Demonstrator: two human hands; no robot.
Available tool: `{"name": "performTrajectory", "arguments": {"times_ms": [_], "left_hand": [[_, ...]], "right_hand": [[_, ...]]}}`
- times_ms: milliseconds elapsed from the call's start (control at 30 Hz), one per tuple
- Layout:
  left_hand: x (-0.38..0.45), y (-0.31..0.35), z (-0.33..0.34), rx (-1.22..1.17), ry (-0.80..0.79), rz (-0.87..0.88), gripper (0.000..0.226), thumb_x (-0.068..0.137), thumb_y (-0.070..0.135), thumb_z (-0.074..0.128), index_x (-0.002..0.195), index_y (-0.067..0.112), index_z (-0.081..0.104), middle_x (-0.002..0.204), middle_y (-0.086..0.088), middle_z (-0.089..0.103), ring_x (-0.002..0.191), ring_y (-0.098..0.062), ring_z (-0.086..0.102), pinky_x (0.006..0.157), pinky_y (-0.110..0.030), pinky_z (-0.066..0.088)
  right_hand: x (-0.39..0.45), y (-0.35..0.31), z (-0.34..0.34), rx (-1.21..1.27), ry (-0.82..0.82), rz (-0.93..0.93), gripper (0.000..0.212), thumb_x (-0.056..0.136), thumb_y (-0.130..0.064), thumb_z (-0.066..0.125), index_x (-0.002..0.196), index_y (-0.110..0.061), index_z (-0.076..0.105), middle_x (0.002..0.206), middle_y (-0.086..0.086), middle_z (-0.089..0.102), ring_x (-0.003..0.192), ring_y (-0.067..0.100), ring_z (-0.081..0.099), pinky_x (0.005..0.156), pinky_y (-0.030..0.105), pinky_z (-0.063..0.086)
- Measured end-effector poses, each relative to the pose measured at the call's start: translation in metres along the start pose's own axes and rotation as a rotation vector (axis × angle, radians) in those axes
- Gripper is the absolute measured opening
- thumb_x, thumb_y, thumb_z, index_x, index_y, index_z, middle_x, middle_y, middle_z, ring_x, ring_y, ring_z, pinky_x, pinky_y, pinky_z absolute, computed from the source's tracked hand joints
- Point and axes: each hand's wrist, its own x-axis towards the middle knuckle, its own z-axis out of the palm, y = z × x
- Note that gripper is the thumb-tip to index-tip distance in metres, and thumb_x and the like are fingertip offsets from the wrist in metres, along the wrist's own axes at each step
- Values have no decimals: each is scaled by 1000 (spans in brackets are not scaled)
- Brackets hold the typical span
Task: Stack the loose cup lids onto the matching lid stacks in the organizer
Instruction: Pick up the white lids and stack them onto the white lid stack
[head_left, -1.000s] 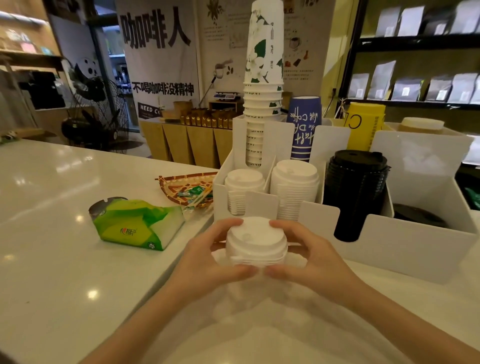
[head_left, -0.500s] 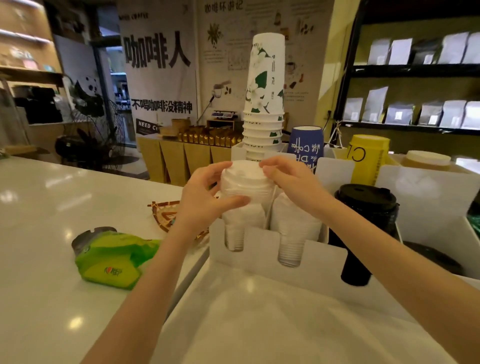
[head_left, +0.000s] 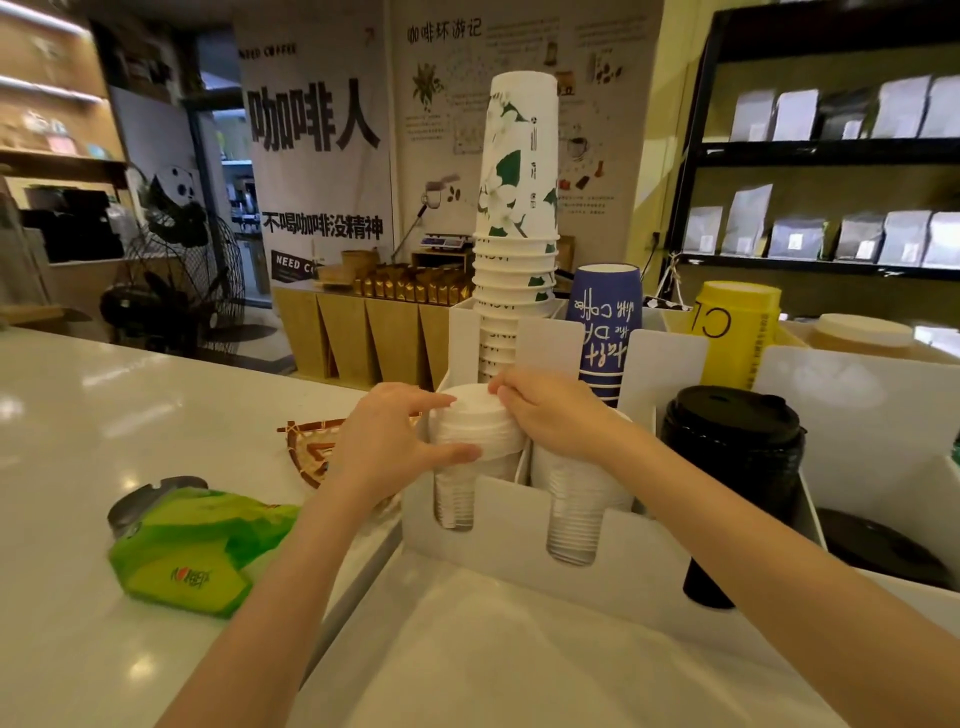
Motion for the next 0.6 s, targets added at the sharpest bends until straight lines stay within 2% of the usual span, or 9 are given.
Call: {"name": "performTrajectory", "arguments": {"times_ms": [167,300,433,600], "left_hand": [[-1,1,0,51,-28,1,59,62,44,73,115,22,59,126,0,58,118,-17,44,100,-41,37],[-3,7,0,74,-82,25,57,68,38,72,120,21,55,132,-1,54,123,-18,41,104,-40,32],[-3,8,0,94,-122,28,60,70,38,70,124,21,51,136,-1,50,126,-18,39,106,-40,30],[1,6,4,120,-184,-4,64,71,35,70,128,23,44,142,0,42,130,-20,34,108,-43,28]], "right_hand": [[5,1,5,-175,-10,-9,35,96,-31,26,122,-22,49,121,10,58,111,29,49,92,44,35],[0,-2,9,-330,66,-34,32,96,-29,29,110,-18,55,109,10,64,100,28,53,84,40,34],[-3,-8,10,-460,118,-36,31,96,-27,30,104,-17,58,107,10,64,101,28,52,88,42,34],[-3,-13,16,-684,119,-88,25,89,-22,50,110,-12,58,117,10,58,110,29,45,91,42,34]]}}
